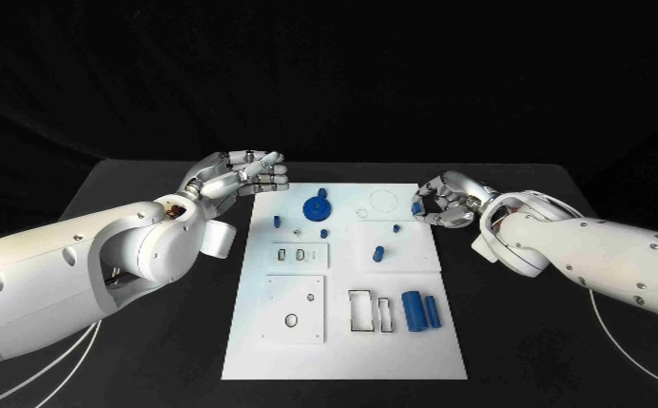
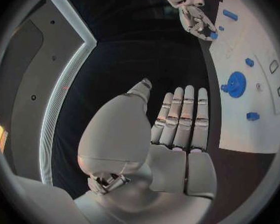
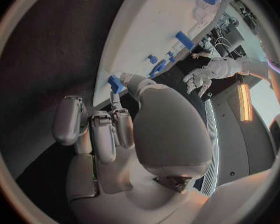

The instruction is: Assemble the parts on the task board

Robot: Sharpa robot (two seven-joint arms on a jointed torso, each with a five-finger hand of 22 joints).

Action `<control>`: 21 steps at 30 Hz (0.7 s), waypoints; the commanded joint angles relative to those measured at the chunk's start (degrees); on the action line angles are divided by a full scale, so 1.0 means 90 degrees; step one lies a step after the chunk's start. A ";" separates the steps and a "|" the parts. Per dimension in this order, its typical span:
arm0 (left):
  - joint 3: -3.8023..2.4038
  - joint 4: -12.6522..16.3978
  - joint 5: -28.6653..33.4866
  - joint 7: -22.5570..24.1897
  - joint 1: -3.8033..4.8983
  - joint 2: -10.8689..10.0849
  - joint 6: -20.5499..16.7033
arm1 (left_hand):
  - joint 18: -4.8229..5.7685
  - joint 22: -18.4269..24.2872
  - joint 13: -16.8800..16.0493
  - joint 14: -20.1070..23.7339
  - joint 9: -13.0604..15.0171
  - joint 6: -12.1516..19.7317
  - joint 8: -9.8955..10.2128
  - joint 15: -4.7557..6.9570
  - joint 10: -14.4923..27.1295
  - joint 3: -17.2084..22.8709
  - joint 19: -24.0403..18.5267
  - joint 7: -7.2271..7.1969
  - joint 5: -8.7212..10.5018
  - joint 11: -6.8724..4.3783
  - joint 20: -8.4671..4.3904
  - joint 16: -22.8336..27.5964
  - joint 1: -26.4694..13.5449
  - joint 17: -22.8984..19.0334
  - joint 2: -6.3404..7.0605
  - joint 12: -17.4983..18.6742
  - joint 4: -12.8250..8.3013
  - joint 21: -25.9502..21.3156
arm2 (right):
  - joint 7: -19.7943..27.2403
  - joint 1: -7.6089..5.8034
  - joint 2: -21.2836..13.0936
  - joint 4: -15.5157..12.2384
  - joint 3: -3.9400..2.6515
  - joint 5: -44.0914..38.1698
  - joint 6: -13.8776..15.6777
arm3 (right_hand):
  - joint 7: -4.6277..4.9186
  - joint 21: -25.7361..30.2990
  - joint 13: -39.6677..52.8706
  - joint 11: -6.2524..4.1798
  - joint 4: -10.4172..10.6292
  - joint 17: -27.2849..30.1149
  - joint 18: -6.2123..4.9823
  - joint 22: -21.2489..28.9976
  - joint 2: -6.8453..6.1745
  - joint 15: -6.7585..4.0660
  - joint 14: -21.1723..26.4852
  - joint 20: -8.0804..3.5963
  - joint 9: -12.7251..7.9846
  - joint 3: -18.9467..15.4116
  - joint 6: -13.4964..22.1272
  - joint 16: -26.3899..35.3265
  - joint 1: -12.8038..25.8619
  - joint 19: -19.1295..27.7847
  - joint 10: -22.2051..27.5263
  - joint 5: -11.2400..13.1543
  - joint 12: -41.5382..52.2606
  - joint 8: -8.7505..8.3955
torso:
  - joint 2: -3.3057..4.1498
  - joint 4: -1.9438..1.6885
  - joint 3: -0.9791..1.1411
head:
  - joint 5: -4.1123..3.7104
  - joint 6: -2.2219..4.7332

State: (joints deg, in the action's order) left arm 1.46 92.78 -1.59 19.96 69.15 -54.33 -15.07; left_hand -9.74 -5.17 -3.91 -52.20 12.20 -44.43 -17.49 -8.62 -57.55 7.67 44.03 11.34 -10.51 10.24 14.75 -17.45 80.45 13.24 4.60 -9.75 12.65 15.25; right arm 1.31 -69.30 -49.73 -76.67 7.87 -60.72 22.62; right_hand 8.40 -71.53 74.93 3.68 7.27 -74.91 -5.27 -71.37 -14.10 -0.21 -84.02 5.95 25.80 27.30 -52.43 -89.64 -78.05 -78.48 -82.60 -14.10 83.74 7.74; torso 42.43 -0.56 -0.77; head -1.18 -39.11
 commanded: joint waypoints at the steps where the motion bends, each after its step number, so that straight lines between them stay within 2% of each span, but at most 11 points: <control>1: -0.0005 0.0020 -0.0007 0.0048 0.0005 0.0003 0.0118 | -0.0076 0.0006 -0.0006 0.0064 0.0006 0.0031 0.0036 -0.0002 -0.0007 -0.0049 0.0004 0.0165 -0.0010 0.0021 0.0031 0.0027 -0.0010 0.0011 -0.0048 0.0030 -0.0006 -0.0027 | 0.0030 0.0004 0.0022 0.0026 0.0001 -0.0024 0.0084 | 0.0008 -0.0026 0.0621 0.0007 0.0005 -0.1677 0.0011 -0.0008 0.0061 -0.0005 -0.0664 -0.0015 0.0012 0.0041 -0.0066 -0.0040 0.0004 -0.0031 -0.0050 -0.0033 0.0035 0.0019 | -0.0001 0.0006 0.0001 | 0.0004 -0.0003; 5: -0.0005 0.0023 -0.0013 0.0050 0.0006 -0.0001 0.0115 | -0.0076 0.0006 -0.0006 0.0064 0.0006 0.0031 0.0036 -0.0002 -0.0007 -0.0049 0.0004 0.0165 -0.0010 0.0021 0.0031 0.0027 -0.0010 0.0011 -0.0048 0.0030 -0.0006 -0.0027 | 0.0025 0.0004 0.0044 0.0054 0.0001 -0.0012 0.0096 | -0.0009 -0.0023 0.0630 -0.0007 0.0003 -0.1677 0.0010 -0.0009 0.0081 -0.0014 -0.0664 -0.0023 0.0021 0.0074 -0.0124 -0.0040 0.0028 -0.0032 -0.0059 -0.0023 0.0041 0.0052 | 0.0001 0.0002 0.0001 | 0.0004 0.0003; 14: -0.0005 0.0028 -0.0019 0.0056 0.0006 -0.0005 0.0122 | -0.0076 0.0006 -0.0006 0.0064 0.0006 0.0031 0.0036 -0.0002 -0.0007 -0.0049 0.0004 0.0165 -0.0010 0.0021 0.0031 0.0027 -0.0010 0.0011 -0.0048 0.0030 -0.0006 -0.0027 | 0.0017 0.0005 0.0084 0.0105 0.0001 -0.0004 0.0104 | -0.0127 -0.0030 0.0676 -0.0107 -0.0080 -0.1677 0.0013 -0.0044 0.0148 -0.0097 -0.0664 -0.0092 0.0111 0.0207 -0.0461 -0.0040 0.0088 -0.0050 -0.0106 0.0053 0.0071 0.0253 | -0.0004 0.0003 0.0004 | 0.0017 -0.0027; 21: -0.0005 0.0027 -0.0020 0.0051 0.0006 -0.0005 0.0129 | -0.0076 0.0006 -0.0006 0.0064 0.0006 0.0031 0.0036 -0.0002 -0.0007 -0.0049 0.0004 0.0165 -0.0010 0.0021 0.0031 0.0027 -0.0010 0.0011 -0.0048 0.0030 -0.0006 -0.0027 | 0.0018 0.0009 0.0110 0.0113 0.0001 -0.0024 0.0103 | -0.0280 -0.0048 0.0792 -0.0239 -0.0186 -0.1677 0.0020 -0.0092 0.0222 -0.0208 -0.0664 -0.0190 0.0262 0.0276 -0.0815 -0.0040 0.0140 -0.0077 -0.0202 0.0088 0.0144 0.0490 | -0.0002 0.0007 0.0004 | 0.0012 -0.0028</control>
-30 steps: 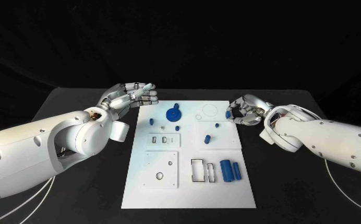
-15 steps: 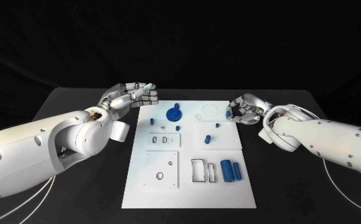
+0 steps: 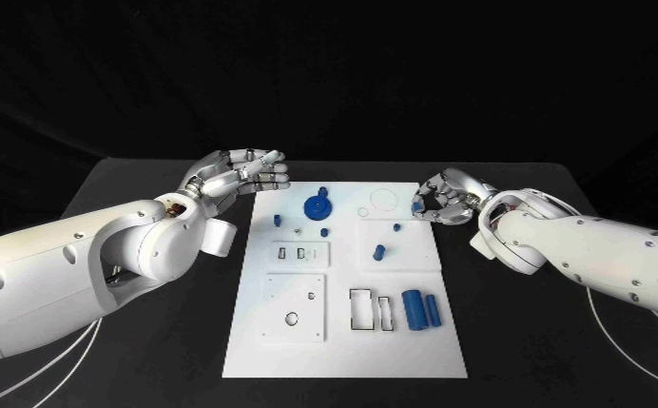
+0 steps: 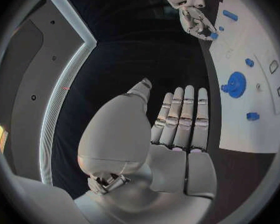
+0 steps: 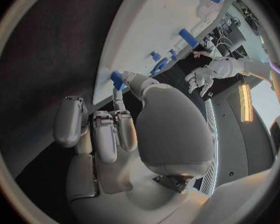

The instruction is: Assemble the parts on the task board

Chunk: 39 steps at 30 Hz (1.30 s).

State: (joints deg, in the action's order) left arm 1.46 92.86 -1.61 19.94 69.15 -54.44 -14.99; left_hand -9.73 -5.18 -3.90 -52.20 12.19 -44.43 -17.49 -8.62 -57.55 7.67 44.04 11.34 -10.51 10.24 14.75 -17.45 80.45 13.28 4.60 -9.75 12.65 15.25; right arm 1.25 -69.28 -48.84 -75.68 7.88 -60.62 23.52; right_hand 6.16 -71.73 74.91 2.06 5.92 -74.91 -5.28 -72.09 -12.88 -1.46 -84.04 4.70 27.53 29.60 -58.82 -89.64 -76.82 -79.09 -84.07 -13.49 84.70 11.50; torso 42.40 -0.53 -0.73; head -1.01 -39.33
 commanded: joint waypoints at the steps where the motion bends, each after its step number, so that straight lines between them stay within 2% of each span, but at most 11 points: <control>1: -0.0005 0.0017 -0.0017 0.0051 0.0005 0.0008 0.0120 | -0.0077 0.0007 -0.0007 0.0064 0.0007 0.0031 0.0036 -0.0002 -0.0007 -0.0049 0.0004 0.0165 -0.0010 0.0021 0.0031 0.0027 -0.0010 0.0006 -0.0048 0.0030 -0.0006 -0.0027 | 0.0021 0.0007 0.0012 0.0004 0.0001 -0.0041 0.0020 | -0.0051 -0.0028 0.0807 -0.0077 -0.0051 -0.1677 0.0022 -0.0018 0.0096 -0.0085 -0.0662 -0.0065 0.0093 0.0026 -0.0145 -0.0040 0.0012 -0.0013 -0.0050 0.0022 0.0046 0.0102 | 0.0000 0.0001 0.0000 | -0.0007 -0.0006; 7: -0.0005 0.0016 -0.0019 0.0039 0.0005 -0.0002 0.0130 | -0.0077 0.0014 -0.0008 0.0068 0.0012 0.0034 0.0034 -0.0003 -0.0010 -0.0068 0.0003 0.0166 -0.0006 0.0023 0.0033 0.0035 -0.0005 0.0012 -0.0058 0.0041 0.0000 -0.0032 | -0.0037 0.0010 0.0004 -0.0028 0.0000 -0.0112 0.0356 | -0.0081 -0.0049 0.0833 -0.0108 -0.0078 -0.1677 0.0029 -0.0047 0.0122 -0.0115 -0.0662 -0.0095 0.0135 0.0045 -0.0186 -0.0040 0.0030 -0.0031 -0.0072 -0.0016 0.0061 0.0143 | -0.0002 0.0002 0.0000 | -0.0003 -0.0017; 11: -0.0005 0.0006 -0.0020 0.0040 0.0005 -0.0009 0.0135 | -0.0077 0.0014 -0.0008 0.0068 0.0012 0.0034 0.0034 -0.0003 -0.0010 -0.0068 0.0003 0.0166 -0.0006 0.0023 0.0033 0.0035 -0.0005 0.0012 -0.0058 0.0041 0.0000 -0.0032 | -0.0129 0.0006 -0.0045 -0.0171 -0.0003 -0.0182 0.0612 | -0.0089 -0.0050 0.0839 -0.0120 -0.0080 -0.1677 0.0031 -0.0055 0.0123 -0.0129 -0.0662 -0.0113 0.0161 0.0047 -0.0173 -0.0040 0.0082 -0.0038 -0.0078 -0.0097 0.0063 0.0152 | -0.0013 0.0004 -0.0001 | 0.0015 -0.0022; 14: -0.0005 -0.0015 -0.0020 0.0042 0.0005 -0.0011 0.0134 | -0.0077 0.0014 -0.0008 0.0068 0.0012 0.0034 0.0034 -0.0003 -0.0010 -0.0068 0.0003 0.0166 -0.0006 0.0023 0.0033 0.0035 -0.0005 0.0012 -0.0058 0.0041 0.0000 -0.0032 | -0.0259 -0.0026 -0.0124 -0.0454 -0.0013 -0.0245 0.0745 | -0.0091 -0.0050 0.0833 -0.0125 -0.0085 -0.1677 0.0035 -0.0068 0.0131 -0.0140 -0.0662 -0.0132 0.0201 0.0067 -0.0127 -0.0040 0.0164 -0.0049 -0.0076 -0.0279 0.0054 0.0153 | -0.0020 0.0000 -0.0010 | 0.0002 -0.0012; 18: -0.0004 -0.0050 -0.0020 0.0045 0.0005 -0.0007 0.0128 | -0.0077 0.0014 -0.0008 0.0068 0.0012 0.0034 0.0034 -0.0003 -0.0010 -0.0068 0.0003 0.0166 -0.0006 0.0023 0.0033 0.0035 -0.0005 0.0012 -0.0058 0.0041 0.0000 -0.0032 | -0.0484 -0.0101 -0.0178 -0.0861 -0.0022 -0.0362 0.0842 | -0.0088 -0.0058 0.0836 -0.0123 -0.0077 -0.1677 0.0038 -0.0079 0.0134 -0.0140 -0.0662 -0.0134 0.0209 0.0067 -0.0113 -0.0040 0.0195 -0.0056 -0.0079 -0.0304 0.0055 0.0151 | -0.0028 0.0005 -0.0015 | 0.0003 0.0001; 22: -0.0004 -0.0083 -0.0020 0.0044 0.0005 0.0008 0.0126 | -0.0077 0.0016 -0.0008 0.0068 0.0014 0.0034 0.0033 -0.0004 -0.0012 -0.0076 0.0003 0.0166 -0.0004 0.0023 0.0034 0.0037 -0.0003 0.0014 -0.0063 0.0045 0.0003 -0.0033 | -0.0769 -0.0155 -0.0161 -0.1287 -0.0025 -0.0537 0.0920 | -0.0088 -0.0057 0.0825 -0.0123 -0.0050 -0.1677 0.0039 -0.0083 0.0157 -0.0141 -0.0662 -0.0136 0.0225 0.0071 -0.0100 -0.0040 0.0258 -0.0062 -0.0073 -0.0326 0.0046 0.0153 | -0.0053 0.0007 -0.0030 | 0.0015 -0.0011; 25: -0.0004 -0.0110 -0.0020 0.0045 0.0005 0.0023 0.0127 | -0.0077 0.0016 -0.0008 0.0068 0.0014 0.0034 0.0033 -0.0004 -0.0012 -0.0076 0.0003 0.0166 -0.0004 0.0023 0.0034 0.0037 -0.0003 0.0014 -0.0063 0.0045 0.0003 -0.0033 | -0.0981 -0.0173 -0.0054 -0.1562 -0.0025 -0.0723 0.0948 | -0.0086 -0.0040 0.0805 -0.0122 -0.0031 -0.1677 0.0036 -0.0071 0.0162 -0.0141 -0.0662 -0.0136 0.0233 0.0069 -0.0076 -0.0040 0.0304 -0.0056 -0.0061 -0.0327 0.0032 0.0146 | -0.0075 0.0011 -0.0044 | 0.0036 -0.0022; 30: -0.0003 -0.0166 -0.0020 0.0046 0.0004 0.0058 0.0134 | -0.0077 0.0016 -0.0008 0.0068 0.0014 0.0034 0.0033 -0.0004 -0.0012 -0.0076 0.0003 0.0166 -0.0004 0.0023 0.0034 0.0037 -0.0003 0.0014 -0.0063 0.0045 0.0003 -0.0033 | -0.1302 -0.0169 0.0242 -0.1816 -0.0022 -0.1000 0.0954 | -0.0085 -0.0031 0.0786 -0.0121 -0.0025 -0.1677 0.0033 -0.0064 0.0166 -0.0140 -0.0662 -0.0137 0.0234 0.0071 -0.0060 -0.0040 0.0320 -0.0053 -0.0049 -0.0325 0.0018 0.0140 | -0.0101 0.0011 -0.0061 | 0.0076 -0.0058; 34: -0.0002 -0.0222 -0.0020 0.0051 0.0003 0.0100 0.0136 | -0.0077 0.0016 -0.0008 0.0068 0.0014 0.0034 0.0033 -0.0004 -0.0012 -0.0076 0.0003 0.0166 -0.0004 0.0023 0.0034 0.0037 -0.0003 0.0014 -0.0063 0.0045 0.0003 -0.0033 | -0.1609 -0.0154 0.0570 -0.1871 -0.0007 -0.1254 0.0950 | -0.0082 -0.0030 0.0778 -0.0120 -0.0020 -0.1677 0.0034 -0.0065 0.0173 -0.0140 -0.0662 -0.0137 0.0236 0.0077 -0.0044 -0.0040 0.0332 -0.0054 -0.0043 -0.0327 0.0012 0.0132 | -0.0107 0.0019 -0.0062 | 0.0155 -0.0071; 37: -0.0002 -0.0245 -0.0020 0.0050 0.0002 0.0120 0.0142 | -0.0077 0.0016 -0.0008 0.0068 0.0014 0.0034 0.0033 -0.0004 -0.0012 -0.0076 0.0003 0.0166 -0.0004 0.0023 0.0034 0.0037 -0.0003 0.0014 -0.0063 0.0045 0.0003 -0.0033 | -0.1750 -0.0145 0.0731 -0.1864 0.0007 -0.1340 0.0948 | -0.0080 -0.0030 0.0776 -0.0118 -0.0015 -0.1677 0.0034 -0.0066 0.0174 -0.0139 -0.0662 -0.0137 0.0237 0.0076 -0.0038 -0.0040 0.0344 -0.0055 -0.0042 -0.0326 0.0010 0.0130 | -0.0122 0.0003 -0.0073 | 0.0178 -0.0097; 39: -0.0001 -0.0261 -0.0020 0.0050 0.0002 0.0133 0.0143 | -0.0077 0.0016 -0.0008 0.0068 0.0014 0.0034 0.0033 -0.0004 -0.0012 -0.0076 0.0003 0.0166 -0.0004 0.0023 0.0034 0.0037 -0.0003 0.0014 -0.0063 0.0045 0.0003 -0.0033 | -0.1876 -0.0118 0.0901 -0.1837 0.0019 -0.1426 0.0952 | -0.0079 -0.0023 0.0775 -0.0117 -0.0010 -0.1677 0.0032 -0.0061 0.0176 -0.0138 -0.0662 -0.0137 0.0238 0.0077 -0.0033 -0.0040 0.0354 -0.0052 -0.0042 -0.0325 0.0009 0.0128 | -0.0130 0.0002 -0.0086 | 0.0224 -0.0120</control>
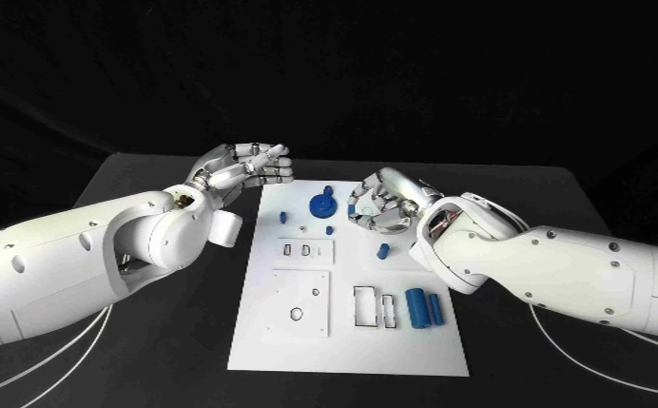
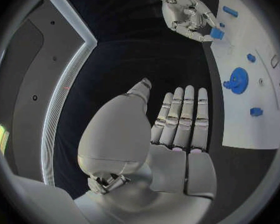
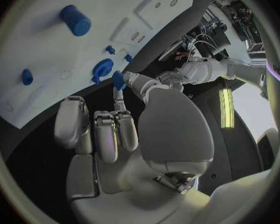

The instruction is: Assemble the parts on the task board

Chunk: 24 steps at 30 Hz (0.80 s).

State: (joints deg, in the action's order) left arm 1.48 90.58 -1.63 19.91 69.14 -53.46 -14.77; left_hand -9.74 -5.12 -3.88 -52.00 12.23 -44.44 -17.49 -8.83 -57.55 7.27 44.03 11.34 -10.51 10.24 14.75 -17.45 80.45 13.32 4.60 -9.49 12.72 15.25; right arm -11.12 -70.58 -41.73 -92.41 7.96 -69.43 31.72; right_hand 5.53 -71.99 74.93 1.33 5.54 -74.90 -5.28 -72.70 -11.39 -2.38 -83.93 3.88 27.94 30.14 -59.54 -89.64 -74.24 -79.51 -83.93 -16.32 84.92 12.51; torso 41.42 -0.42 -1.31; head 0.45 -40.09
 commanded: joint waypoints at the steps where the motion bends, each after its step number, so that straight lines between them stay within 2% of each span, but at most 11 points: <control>1: -0.0004 -0.0021 -0.0017 0.0055 0.0004 0.0034 0.0118 | -0.0077 0.0009 -0.0010 0.0046 0.0009 0.0034 0.0033 0.0019 -0.0012 -0.0031 0.0004 0.0166 -0.0004 0.0023 0.0034 0.0037 -0.0003 0.0010 -0.0063 0.0016 -0.0005 -0.0034 | -0.0572 0.0054 0.0229 0.0049 0.0017 -0.0517 0.0042 | -0.0009 0.0011 0.0771 -0.0035 0.0033 -0.1678 0.0032 0.0011 0.0013 -0.0036 -0.0675 -0.0045 0.0194 0.0018 0.0047 -0.0040 0.0070 -0.0004 -0.0056 -0.0012 -0.0018 0.0016 | -0.0024 -0.0005 -0.0023 | 0.0093 -0.0042; 4: -0.0003 -0.0045 -0.0017 0.0056 0.0004 0.0055 0.0118 | -0.0077 0.0009 -0.0010 0.0046 0.0009 0.0034 0.0033 0.0019 -0.0012 -0.0031 0.0004 0.0166 -0.0004 0.0023 0.0034 0.0037 -0.0003 0.0010 -0.0063 0.0016 -0.0005 -0.0034 | -0.0682 0.0117 0.0467 0.0113 0.0034 -0.0620 0.0038 | -0.0009 0.0011 0.0771 -0.0035 0.0033 -0.1678 0.0032 0.0011 0.0013 -0.0036 -0.0675 -0.0045 0.0194 0.0018 0.0047 -0.0040 0.0070 -0.0004 -0.0056 -0.0012 -0.0018 0.0016 | -0.0017 -0.0002 -0.0012 | 0.0120 -0.0052; 13: -0.0002 -0.0066 -0.0018 0.0049 0.0004 0.0106 0.0134 | -0.0078 0.0013 -0.0011 0.0044 0.0013 0.0033 0.0030 0.0019 -0.0019 -0.0043 0.0005 0.0165 -0.0003 0.0022 0.0034 0.0040 0.0004 0.0015 -0.0072 0.0021 -0.0002 -0.0036 | -0.0859 0.0379 0.0992 0.0279 0.0064 -0.1021 0.0004 | -0.0005 -0.0001 0.0770 -0.0033 0.0043 -0.1678 0.0036 -0.0004 0.0011 -0.0034 -0.0675 -0.0044 0.0198 0.0019 0.0067 -0.0040 0.0101 -0.0015 -0.0057 -0.0015 -0.0020 0.0008 | -0.0004 -0.0006 -0.0008 | 0.0118 -0.0082; 24: -0.0002 -0.0051 -0.0018 0.0043 0.0004 0.0106 0.0142 | -0.0078 0.0015 -0.0012 0.0044 0.0014 0.0032 0.0029 0.0019 -0.0020 -0.0048 0.0005 0.0165 -0.0002 0.0022 0.0034 0.0041 0.0003 0.0016 -0.0074 0.0022 0.0001 -0.0037 | -0.0956 0.0558 0.1236 0.0396 0.0080 -0.1303 -0.0113 | -0.0005 0.0003 0.0799 -0.0031 0.0064 -0.1678 0.0036 -0.0004 0.0014 -0.0032 -0.0675 -0.0043 0.0205 0.0015 0.0070 -0.0040 0.0143 -0.0017 -0.0079 -0.0012 -0.0002 0.0009 | -0.0004 -0.0002 -0.0002 | 0.0148 -0.0117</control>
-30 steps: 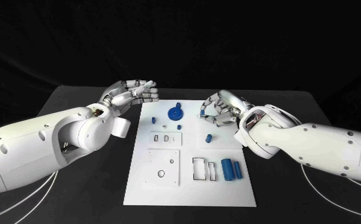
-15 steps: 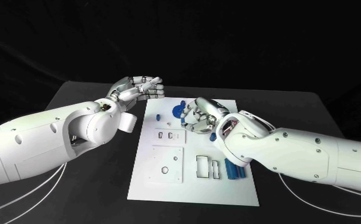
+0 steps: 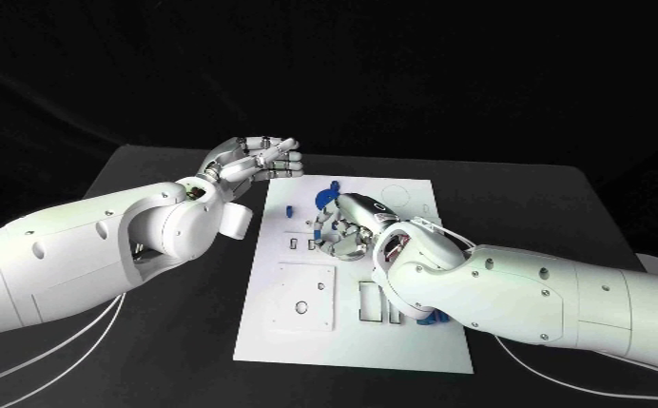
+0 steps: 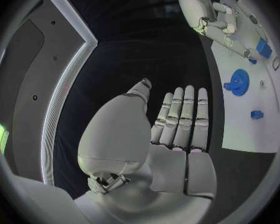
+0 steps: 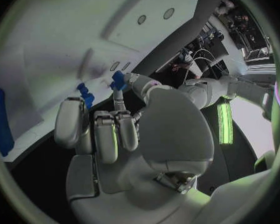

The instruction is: Assemble the parts on the task board

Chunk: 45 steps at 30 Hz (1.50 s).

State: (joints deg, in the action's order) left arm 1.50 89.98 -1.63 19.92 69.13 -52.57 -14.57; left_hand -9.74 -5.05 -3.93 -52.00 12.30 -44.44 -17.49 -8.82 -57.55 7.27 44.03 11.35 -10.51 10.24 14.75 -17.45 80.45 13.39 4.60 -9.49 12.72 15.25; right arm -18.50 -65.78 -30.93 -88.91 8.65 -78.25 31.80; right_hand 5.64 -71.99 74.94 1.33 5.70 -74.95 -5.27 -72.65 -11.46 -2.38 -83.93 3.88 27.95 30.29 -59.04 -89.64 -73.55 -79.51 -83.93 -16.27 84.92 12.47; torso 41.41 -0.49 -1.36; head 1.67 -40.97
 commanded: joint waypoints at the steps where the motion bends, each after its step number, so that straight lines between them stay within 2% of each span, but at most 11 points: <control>1: -0.0004 0.0017 -0.0018 0.0042 0.0005 0.0006 0.0121 | -0.0077 0.0007 -0.0006 0.0044 0.0007 0.0032 0.0029 0.0019 -0.0020 -0.0048 0.0005 0.0165 -0.0002 0.0022 0.0034 0.0041 0.0003 0.0007 -0.0074 0.0022 0.0001 -0.0037 | -0.0141 0.0033 0.0049 0.0011 0.0005 -0.0334 -0.0142 | -0.0017 0.0006 0.0802 -0.0031 0.0052 -0.1673 0.0035 -0.0008 0.0015 -0.0032 -0.0675 -0.0043 0.0207 -0.0006 0.0016 -0.0040 0.0085 -0.0017 -0.0082 -0.0013 0.0000 0.0014 | -0.0003 0.0006 0.0004 | 0.0015 -0.0023; 7: -0.0004 0.0021 -0.0018 0.0039 0.0005 0.0003 0.0129 | -0.0077 0.0009 -0.0006 0.0045 0.0008 0.0033 0.0028 0.0018 -0.0022 -0.0057 0.0005 0.0165 0.0004 0.0022 0.0035 0.0043 0.0000 0.0009 -0.0076 0.0025 0.0006 -0.0038 | -0.0192 0.0060 0.0108 0.0067 0.0014 -0.0411 -0.0218 | -0.0017 0.0008 0.0803 -0.0031 0.0060 -0.1673 0.0035 -0.0008 0.0003 -0.0032 -0.0675 -0.0043 0.0212 -0.0014 0.0019 -0.0040 0.0110 -0.0019 -0.0083 -0.0006 0.0000 0.0014 | -0.0002 -0.0005 0.0004 | 0.0022 -0.0046; 24: -0.0004 0.0020 -0.0021 0.0027 0.0005 -0.0010 0.0145 | -0.0077 0.0009 -0.0006 0.0045 0.0008 0.0033 0.0028 0.0018 -0.0022 -0.0057 0.0005 0.0165 0.0004 0.0022 0.0035 0.0043 0.0000 0.0009 -0.0076 0.0025 0.0006 -0.0038 | -0.0214 0.0138 0.0115 0.0153 0.0020 -0.0466 -0.0282 | -0.0018 0.0018 0.0801 -0.0032 0.0063 -0.1673 0.0032 -0.0001 -0.0018 -0.0032 -0.0675 -0.0042 0.0216 -0.0024 0.0030 -0.0040 0.0135 -0.0016 -0.0082 0.0001 -0.0002 0.0011 | 0.0001 -0.0004 0.0000 | 0.0049 -0.0101; 33: -0.0004 0.0017 -0.0023 0.0025 0.0005 -0.0017 0.0145 | -0.0077 0.0009 -0.0006 0.0045 0.0008 0.0033 0.0028 0.0018 -0.0022 -0.0057 0.0005 0.0165 0.0004 0.0022 0.0035 0.0043 0.0000 0.0009 -0.0076 0.0025 0.0006 -0.0038 | -0.0214 0.0167 0.0108 0.0186 0.0021 -0.0465 -0.0220 | -0.0010 0.0032 0.0787 -0.0028 0.0059 -0.1673 0.0029 0.0008 -0.0041 -0.0031 -0.0675 -0.0042 0.0216 -0.0028 0.0066 -0.0040 0.0152 -0.0013 -0.0073 0.0007 -0.0012 -0.0007 | -0.0010 0.0001 0.0000 | 0.0057 -0.0126; 37: -0.0004 0.0013 -0.0026 0.0025 0.0005 -0.0018 0.0143 | -0.0077 0.0009 -0.0006 0.0045 0.0008 0.0033 0.0028 0.0018 -0.0022 -0.0057 0.0005 0.0165 0.0004 0.0022 0.0035 0.0043 0.0000 0.0009 -0.0076 0.0025 0.0006 -0.0038 | -0.0204 0.0170 0.0102 0.0186 0.0022 -0.0464 -0.0178 | 0.0005 0.0058 0.0757 -0.0017 0.0057 -0.1673 0.0024 0.0027 -0.0061 -0.0024 -0.0675 -0.0038 0.0213 -0.0029 0.0114 -0.0040 0.0171 -0.0002 -0.0051 0.0023 -0.0034 -0.0032 | -0.0010 0.0002 0.0003 | 0.0059 -0.0120; 45: -0.0004 0.0000 -0.0029 0.0025 0.0004 -0.0007 0.0139 | -0.0077 0.0009 -0.0006 0.0045 0.0008 0.0033 0.0028 0.0018 -0.0022 -0.0057 0.0005 0.0165 0.0004 0.0022 0.0035 0.0043 0.0000 0.0009 -0.0076 0.0025 0.0006 -0.0038 | -0.0172 0.0171 0.0106 0.0189 0.0024 -0.0442 -0.0135 | 0.0103 0.0130 0.0603 0.0064 0.0038 -0.1673 0.0017 0.0068 -0.0149 0.0039 -0.0675 0.0006 0.0156 -0.0015 0.0366 -0.0040 0.0224 0.0020 0.0062 0.0063 -0.0147 -0.0186 | -0.0016 0.0006 0.0005 | 0.0043 -0.0106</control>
State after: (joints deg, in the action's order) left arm 1.50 89.92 -1.67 19.83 69.13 -52.75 -14.28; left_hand -9.74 -5.03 -3.90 -52.00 12.28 -44.44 -17.49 -8.82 -57.55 7.12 44.03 11.35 -10.51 10.24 14.75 -17.45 80.45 13.43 4.60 -9.49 12.88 15.25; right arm -19.96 -64.33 -30.00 -87.25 8.82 -81.68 30.85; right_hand 6.64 -71.05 74.91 1.65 5.86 -74.92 -5.28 -72.09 -12.52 -2.37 -83.93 3.89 29.40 30.12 -56.20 -89.64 -71.78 -79.50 -83.62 -15.93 83.95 11.06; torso 41.31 -0.48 -1.33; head 2.10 -41.96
